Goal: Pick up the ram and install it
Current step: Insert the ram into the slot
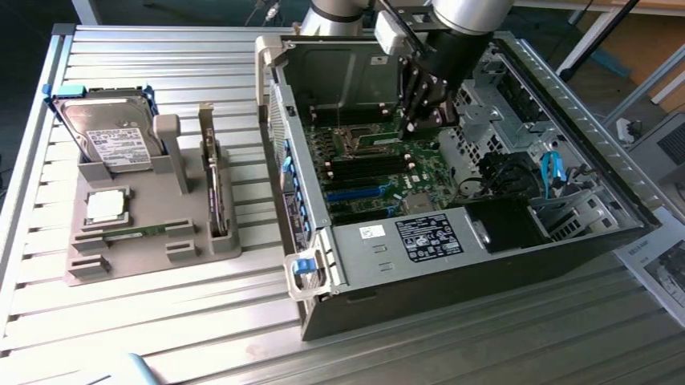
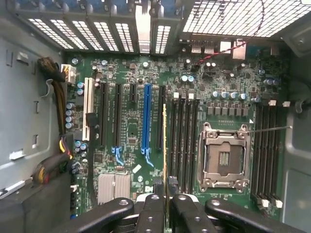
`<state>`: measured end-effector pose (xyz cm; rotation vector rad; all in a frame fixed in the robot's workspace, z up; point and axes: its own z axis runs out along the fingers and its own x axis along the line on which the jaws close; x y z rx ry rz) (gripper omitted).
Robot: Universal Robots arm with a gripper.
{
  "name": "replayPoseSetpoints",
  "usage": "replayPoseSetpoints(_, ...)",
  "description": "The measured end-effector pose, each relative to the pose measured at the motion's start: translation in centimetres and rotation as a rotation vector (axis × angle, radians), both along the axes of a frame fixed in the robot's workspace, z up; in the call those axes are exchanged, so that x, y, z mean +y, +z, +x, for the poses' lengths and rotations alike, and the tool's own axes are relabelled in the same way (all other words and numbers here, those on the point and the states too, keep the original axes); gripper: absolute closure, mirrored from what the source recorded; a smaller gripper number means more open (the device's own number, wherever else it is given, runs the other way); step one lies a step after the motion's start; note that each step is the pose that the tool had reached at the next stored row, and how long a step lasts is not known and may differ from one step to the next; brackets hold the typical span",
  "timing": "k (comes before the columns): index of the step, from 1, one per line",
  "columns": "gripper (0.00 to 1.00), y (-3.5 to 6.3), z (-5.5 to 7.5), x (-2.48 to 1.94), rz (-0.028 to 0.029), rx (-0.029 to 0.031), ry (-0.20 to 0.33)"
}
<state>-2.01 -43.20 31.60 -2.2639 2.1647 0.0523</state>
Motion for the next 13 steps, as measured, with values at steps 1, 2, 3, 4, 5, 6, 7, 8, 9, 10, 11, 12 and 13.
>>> replayPoseSetpoints(1,0.87,-0.17,0.0,0.01,-0.0002,0.0000,0.000)
replayPoseSetpoints(2,0.87,-0.52,-0.1,0.04,-0.0001,0.0000,0.000)
replayPoseSetpoints(3,0.87,-0.70,-0.1,0.06,-0.0001,0.0000,0.000)
replayPoseSetpoints(4,0.87,-0.88,-0.2,0.07,-0.0001,0.0000,0.000)
replayPoseSetpoints(5,0.87,-1.11,-0.3,0.09,-0.0002,0.0001,0.000)
replayPoseSetpoints(6,0.87,-1.33,-0.3,0.12,-0.0001,0.0000,0.000)
replayPoseSetpoints(7,0.87,-1.68,-0.4,0.17,-0.0001,0.0000,0.000)
replayPoseSetpoints(8,0.87,-2.01,-0.4,0.21,-0.0001,0.0000,0.000)
replayPoseSetpoints(9,0.87,-2.44,-0.5,0.28,-0.0001,0.0000,0.000)
replayPoseSetpoints(10,0.87,-2.73,-0.5,0.34,-0.0001,-0.0001,0.000)
replayPoseSetpoints(11,0.87,-3.07,-0.6,0.44,0.0000,0.0000,0.000)
replayPoseSetpoints(12,0.87,-3.26,-0.6,0.50,-0.0001,0.0000,0.000)
replayPoseSetpoints(13,0.87,-3.44,-0.6,0.58,-0.0002,0.0001,0.000)
